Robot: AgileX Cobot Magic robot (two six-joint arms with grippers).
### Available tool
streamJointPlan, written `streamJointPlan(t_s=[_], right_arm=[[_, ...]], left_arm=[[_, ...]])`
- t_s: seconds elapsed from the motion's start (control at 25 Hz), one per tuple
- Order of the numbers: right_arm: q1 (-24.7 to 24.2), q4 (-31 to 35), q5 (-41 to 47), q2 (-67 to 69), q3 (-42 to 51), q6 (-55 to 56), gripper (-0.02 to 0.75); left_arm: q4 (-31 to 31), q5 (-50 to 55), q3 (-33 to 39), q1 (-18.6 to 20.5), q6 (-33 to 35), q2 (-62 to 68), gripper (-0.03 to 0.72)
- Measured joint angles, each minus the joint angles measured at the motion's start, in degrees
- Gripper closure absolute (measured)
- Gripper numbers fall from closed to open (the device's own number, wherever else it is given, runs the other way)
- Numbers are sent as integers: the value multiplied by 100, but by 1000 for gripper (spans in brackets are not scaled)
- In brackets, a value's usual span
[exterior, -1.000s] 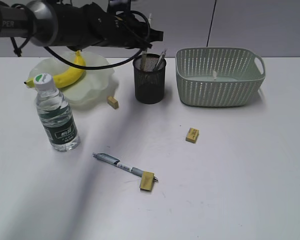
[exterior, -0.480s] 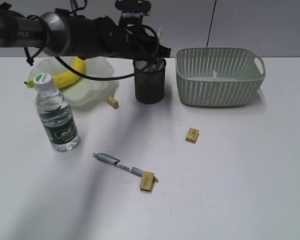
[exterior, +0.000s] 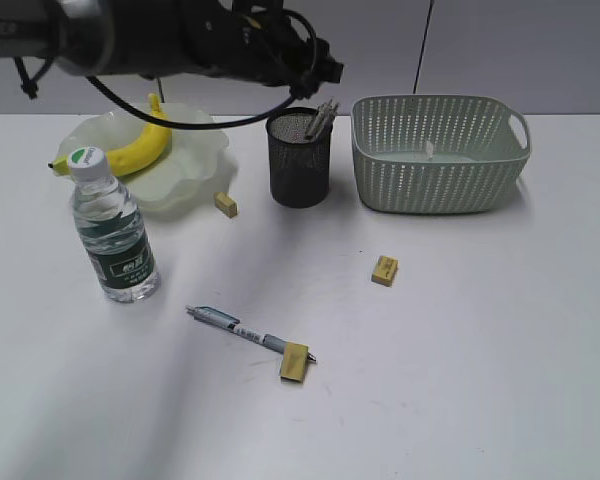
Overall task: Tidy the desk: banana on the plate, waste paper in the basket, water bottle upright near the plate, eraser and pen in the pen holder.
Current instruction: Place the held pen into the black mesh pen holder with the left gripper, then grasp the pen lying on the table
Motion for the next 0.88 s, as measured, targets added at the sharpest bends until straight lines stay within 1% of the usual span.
streamJointPlan(t_s=[0.12, 0.2, 0.28, 0.44, 0.56, 0.72, 0.88], right_arm=[[0, 0, 0, 0, 0, 0, 228], [0, 0, 0, 0, 0, 0, 228], [0, 0, 0, 0, 0, 0, 228], [0, 0, 0, 0, 0, 0, 228], [0, 0, 0, 0, 0, 0, 228], [0, 0, 0, 0, 0, 0, 228], [0, 0, 0, 0, 0, 0, 228]], left_arm=[[6, 300, 0, 0, 0, -404, 240], [88, 721, 0, 5, 0, -747, 240], [304, 1292, 0, 5, 0, -1108, 240], [724, 2821, 0, 22, 0, -1787, 262], [804, 3890, 0, 41, -33, -2292, 268], [1082, 5068, 0, 115, -501, -2929, 270], [1557, 6054, 0, 265, -1107, -3501, 272]])
